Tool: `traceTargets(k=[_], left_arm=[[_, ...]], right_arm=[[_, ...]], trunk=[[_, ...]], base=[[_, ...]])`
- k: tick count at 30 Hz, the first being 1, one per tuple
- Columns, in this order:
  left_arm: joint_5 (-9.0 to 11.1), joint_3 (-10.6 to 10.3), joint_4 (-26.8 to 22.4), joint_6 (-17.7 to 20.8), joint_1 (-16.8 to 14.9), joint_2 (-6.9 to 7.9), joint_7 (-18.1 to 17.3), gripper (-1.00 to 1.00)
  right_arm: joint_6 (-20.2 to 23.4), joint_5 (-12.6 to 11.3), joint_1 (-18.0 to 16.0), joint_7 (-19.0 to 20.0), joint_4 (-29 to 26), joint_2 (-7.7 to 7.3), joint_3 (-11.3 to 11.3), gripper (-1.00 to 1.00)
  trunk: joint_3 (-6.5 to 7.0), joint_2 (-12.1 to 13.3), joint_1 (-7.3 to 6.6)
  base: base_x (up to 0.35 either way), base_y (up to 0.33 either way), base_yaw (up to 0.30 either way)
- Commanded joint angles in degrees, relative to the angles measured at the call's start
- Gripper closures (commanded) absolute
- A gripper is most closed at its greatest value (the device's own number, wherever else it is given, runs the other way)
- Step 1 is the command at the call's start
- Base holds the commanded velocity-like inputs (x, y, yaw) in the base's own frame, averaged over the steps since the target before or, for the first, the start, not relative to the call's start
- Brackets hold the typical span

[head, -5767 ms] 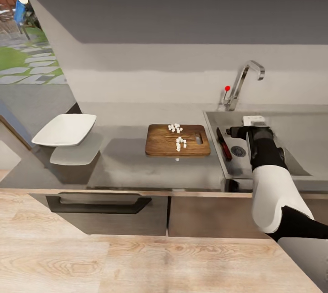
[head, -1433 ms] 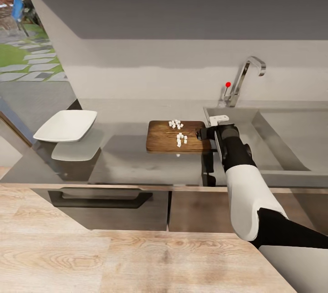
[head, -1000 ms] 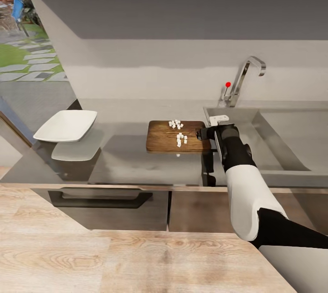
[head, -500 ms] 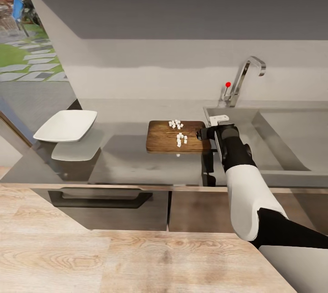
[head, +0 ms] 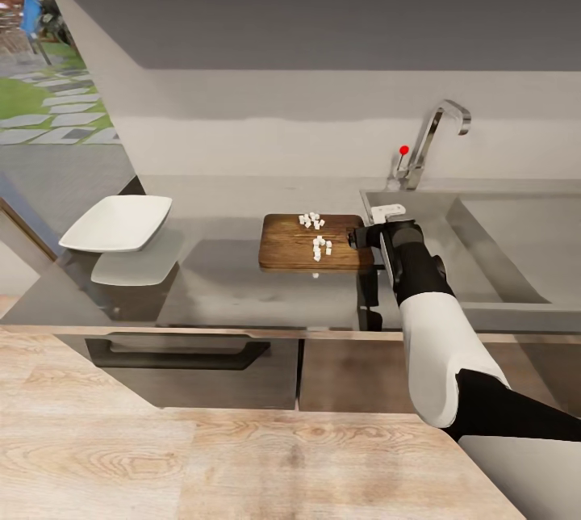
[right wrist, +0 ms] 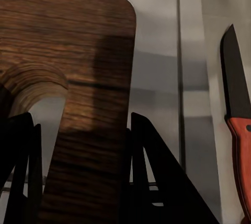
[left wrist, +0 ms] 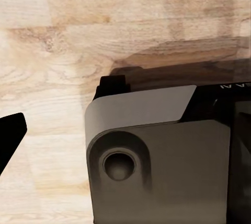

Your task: In the kitchen, take the Vidalia onion out of the sink, dice it on the chopping board with the paring knife, put the diced onion into the bowl on the countertop, then place both the paring knife and the chopping board into the sink.

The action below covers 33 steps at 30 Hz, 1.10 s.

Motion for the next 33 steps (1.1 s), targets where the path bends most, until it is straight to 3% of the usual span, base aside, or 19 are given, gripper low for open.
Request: traceTargets(k=[1, 33], left_arm=[[0.51, -0.49, 0.26, -0.44, -0.08, -0.06, 0.06, -1.00], [0.51, -0.49, 0.25, -0.44, -0.09, -0.06, 0.06, -1.00]], right_arm=[[0.11, 1.90, -0.04, 0.56, 1.17, 0.07, -0.27, 1.00], [0.13, 1.81, -0.02, 0.75, 1.26, 0.07, -0.20, 1.00]], trunk=[[-0.06, -0.02, 0.01], [2.56, -0.02, 0.01]], base=[[0.000, 0.000, 0.000], [0.000, 0.000, 0.000]])
